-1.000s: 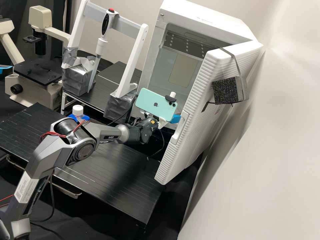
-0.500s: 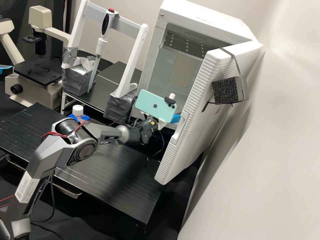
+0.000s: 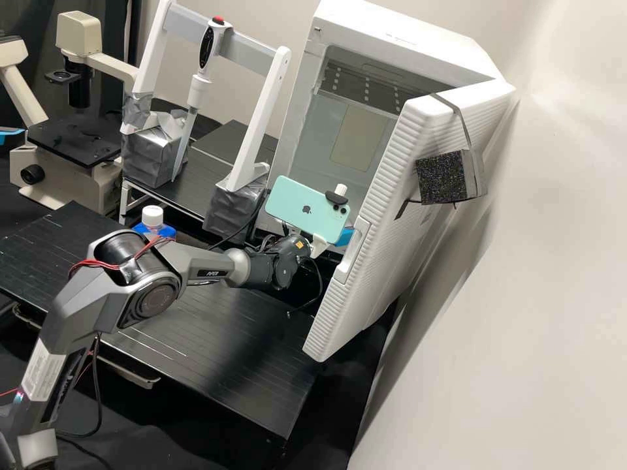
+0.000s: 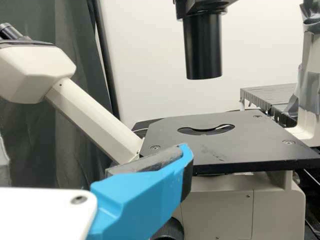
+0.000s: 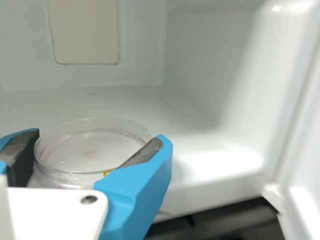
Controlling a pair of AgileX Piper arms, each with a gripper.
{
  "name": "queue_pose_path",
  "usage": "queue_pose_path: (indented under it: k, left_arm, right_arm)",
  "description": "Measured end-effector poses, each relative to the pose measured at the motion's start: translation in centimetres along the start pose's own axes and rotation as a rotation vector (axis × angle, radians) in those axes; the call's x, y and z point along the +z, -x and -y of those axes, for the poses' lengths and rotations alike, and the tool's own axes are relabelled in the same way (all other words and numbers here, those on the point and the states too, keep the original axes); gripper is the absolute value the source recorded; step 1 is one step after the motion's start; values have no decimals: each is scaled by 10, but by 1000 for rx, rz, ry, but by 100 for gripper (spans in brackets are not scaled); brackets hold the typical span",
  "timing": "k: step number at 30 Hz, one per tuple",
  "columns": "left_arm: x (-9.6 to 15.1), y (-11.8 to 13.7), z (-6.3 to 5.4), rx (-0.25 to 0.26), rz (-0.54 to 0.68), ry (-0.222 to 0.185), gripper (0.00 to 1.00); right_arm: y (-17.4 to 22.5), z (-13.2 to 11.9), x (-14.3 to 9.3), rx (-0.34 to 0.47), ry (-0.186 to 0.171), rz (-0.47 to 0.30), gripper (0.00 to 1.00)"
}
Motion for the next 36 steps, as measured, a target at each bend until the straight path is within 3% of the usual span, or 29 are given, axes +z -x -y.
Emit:
queue_pose_path:
  k: [6,13,22,27,32,36]
  left_arm:
    - [0,0,0,0,0,0,100]
    - [0,0,0,0,0,0,100]
    - [0,0,0,0,0,0,100]
    - [0,0,0,0,0,0,100]
    - [0,0,0,0,0,0,100]
    - [0,0,0,0,0,0,100]
  right_arm:
    - [29,-4,7,15,-16,-8,0]
    - [83,3,19,46,-81,-35,0]
    - [153,18,22,109,-129,-134,0]
    - [182,35,10,87,-118,-225,0]
    - [202,62,-12,14,-112,-310,0]
    - [207,85,-31,-60,-71,-384,0]
